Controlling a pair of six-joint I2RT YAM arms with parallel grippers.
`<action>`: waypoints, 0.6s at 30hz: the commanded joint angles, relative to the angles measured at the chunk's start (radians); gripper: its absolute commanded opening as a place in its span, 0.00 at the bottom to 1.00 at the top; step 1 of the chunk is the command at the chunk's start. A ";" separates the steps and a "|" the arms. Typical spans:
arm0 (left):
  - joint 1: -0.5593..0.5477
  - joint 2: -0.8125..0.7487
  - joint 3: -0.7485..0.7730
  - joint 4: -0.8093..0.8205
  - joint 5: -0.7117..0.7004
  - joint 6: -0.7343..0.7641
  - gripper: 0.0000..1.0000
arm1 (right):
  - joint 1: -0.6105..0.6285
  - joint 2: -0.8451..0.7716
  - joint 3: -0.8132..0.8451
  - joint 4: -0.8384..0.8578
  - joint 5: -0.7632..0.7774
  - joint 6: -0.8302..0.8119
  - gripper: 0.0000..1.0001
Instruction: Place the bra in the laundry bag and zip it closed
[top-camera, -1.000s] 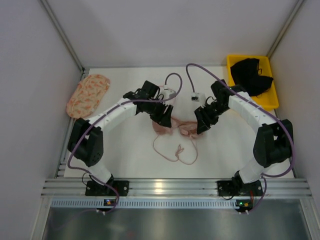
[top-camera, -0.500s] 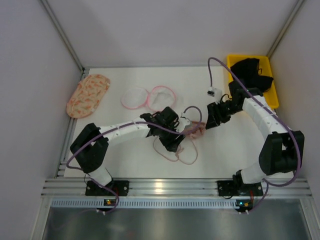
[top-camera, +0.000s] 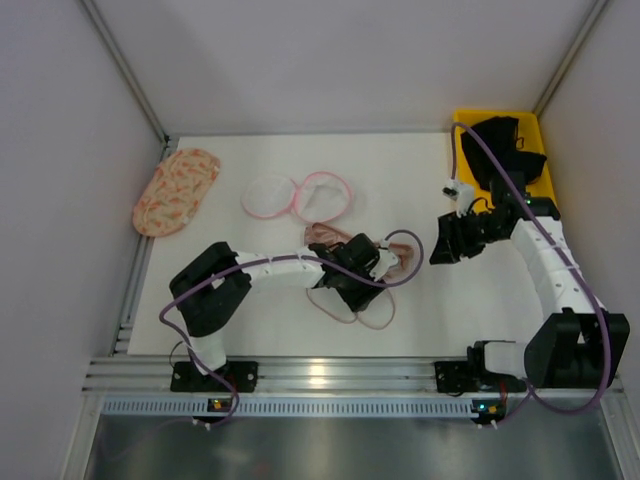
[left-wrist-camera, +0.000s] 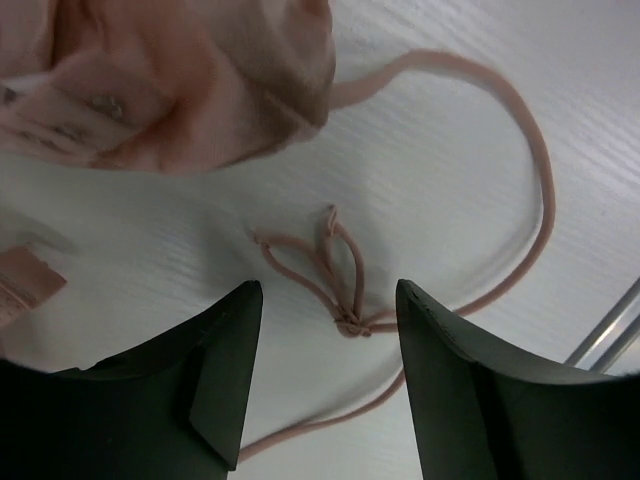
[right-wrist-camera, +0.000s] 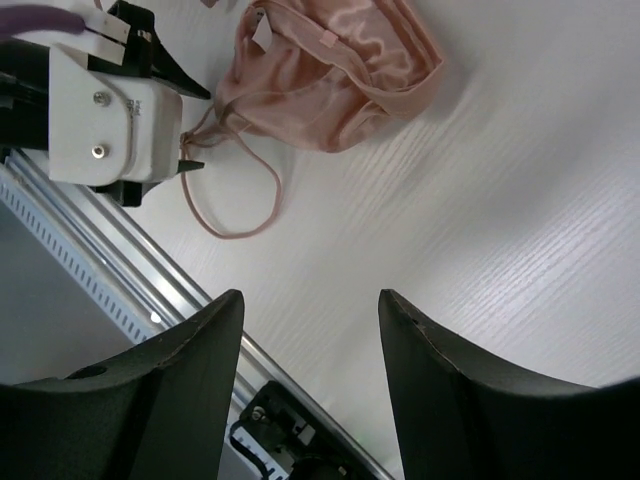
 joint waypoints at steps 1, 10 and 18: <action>-0.042 0.054 0.030 0.055 -0.095 0.024 0.61 | -0.035 -0.044 0.005 -0.003 0.002 -0.017 0.57; -0.055 -0.046 -0.055 0.006 -0.085 0.116 0.07 | -0.069 -0.037 0.025 -0.014 0.016 -0.054 0.57; -0.012 -0.260 -0.019 -0.132 -0.063 0.168 0.00 | -0.071 0.012 0.042 0.010 0.005 -0.057 0.55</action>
